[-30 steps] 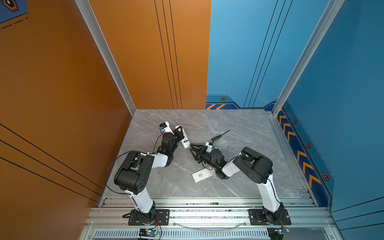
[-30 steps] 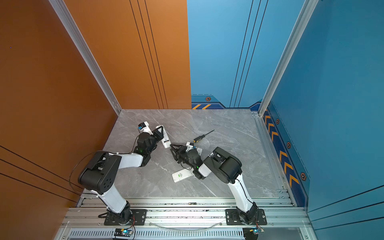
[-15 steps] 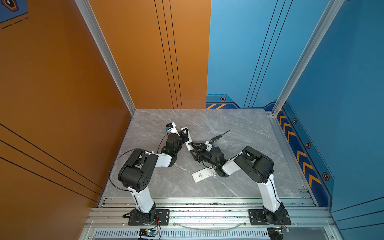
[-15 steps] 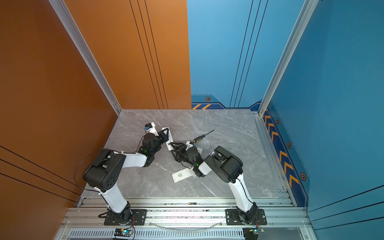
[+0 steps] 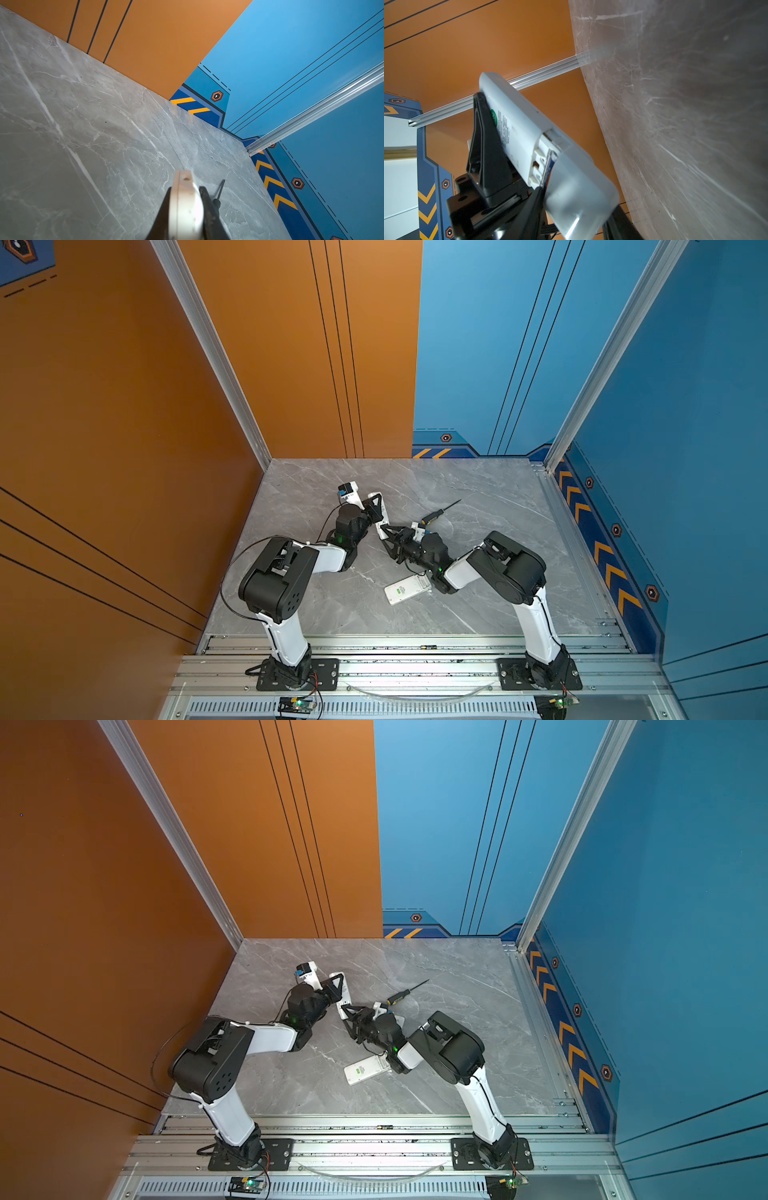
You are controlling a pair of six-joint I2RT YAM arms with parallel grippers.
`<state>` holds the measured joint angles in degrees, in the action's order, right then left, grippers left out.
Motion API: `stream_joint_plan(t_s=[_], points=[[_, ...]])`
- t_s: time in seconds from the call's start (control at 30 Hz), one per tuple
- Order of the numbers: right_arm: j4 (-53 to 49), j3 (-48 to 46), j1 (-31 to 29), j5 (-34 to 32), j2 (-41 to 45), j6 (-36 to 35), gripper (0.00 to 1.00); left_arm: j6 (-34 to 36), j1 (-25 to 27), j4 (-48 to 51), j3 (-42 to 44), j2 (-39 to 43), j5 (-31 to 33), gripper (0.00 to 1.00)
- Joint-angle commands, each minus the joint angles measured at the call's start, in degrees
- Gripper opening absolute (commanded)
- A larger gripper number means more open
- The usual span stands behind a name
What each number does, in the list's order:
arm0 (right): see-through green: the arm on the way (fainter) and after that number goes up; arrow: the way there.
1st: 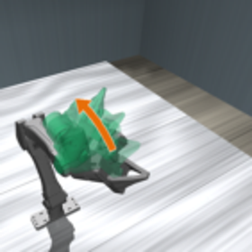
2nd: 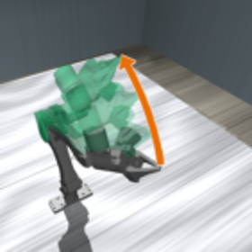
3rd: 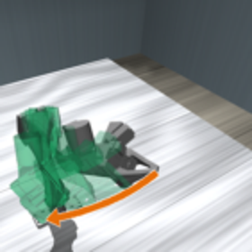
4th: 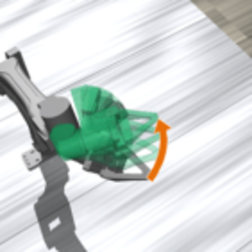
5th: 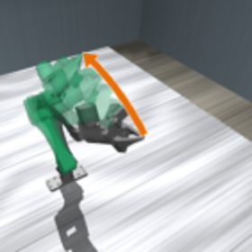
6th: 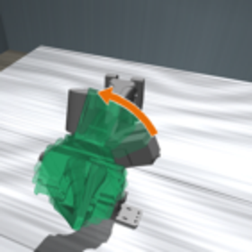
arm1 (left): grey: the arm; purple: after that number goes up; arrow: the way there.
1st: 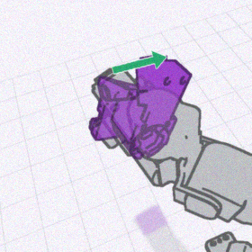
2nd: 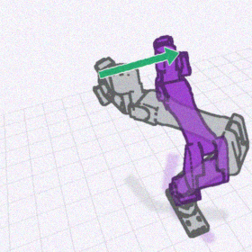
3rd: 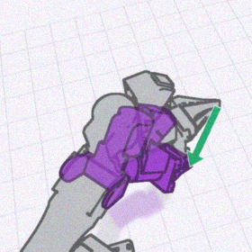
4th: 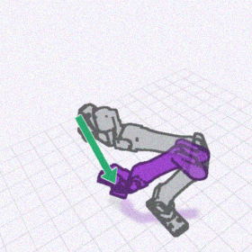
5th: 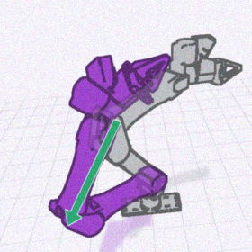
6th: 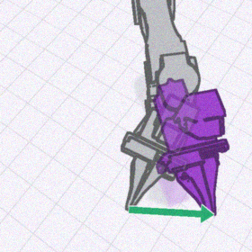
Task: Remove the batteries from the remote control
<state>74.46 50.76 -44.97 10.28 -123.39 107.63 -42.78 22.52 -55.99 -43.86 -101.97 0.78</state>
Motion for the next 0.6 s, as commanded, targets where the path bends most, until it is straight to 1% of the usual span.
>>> stream_joint_plan(t_s=[0.0,0.17,0.4,0.57], points=[[2.13,-1.99,0.15,-0.17,-1.02,0.71,0.39,1.76,0.16,-0.29,-2.5,-0.25,-1.61,0.0],[2.62,-4.06,0.18,-0.61,0.4,0.38,0.39,3.05,-0.28,1.8,-3.43,0.16,-2.75,0.0],[1.76,-5.53,0.55,-0.77,1.76,-0.24,0.39,2.85,-0.86,2.37,-2.32,0.24,-1.83,0.0],[2.0,-7.5,1.86,-1.17,4.01,-1.06,0.48,1.0,-1.65,1.69,-0.76,-0.22,-1.08,0.0]])
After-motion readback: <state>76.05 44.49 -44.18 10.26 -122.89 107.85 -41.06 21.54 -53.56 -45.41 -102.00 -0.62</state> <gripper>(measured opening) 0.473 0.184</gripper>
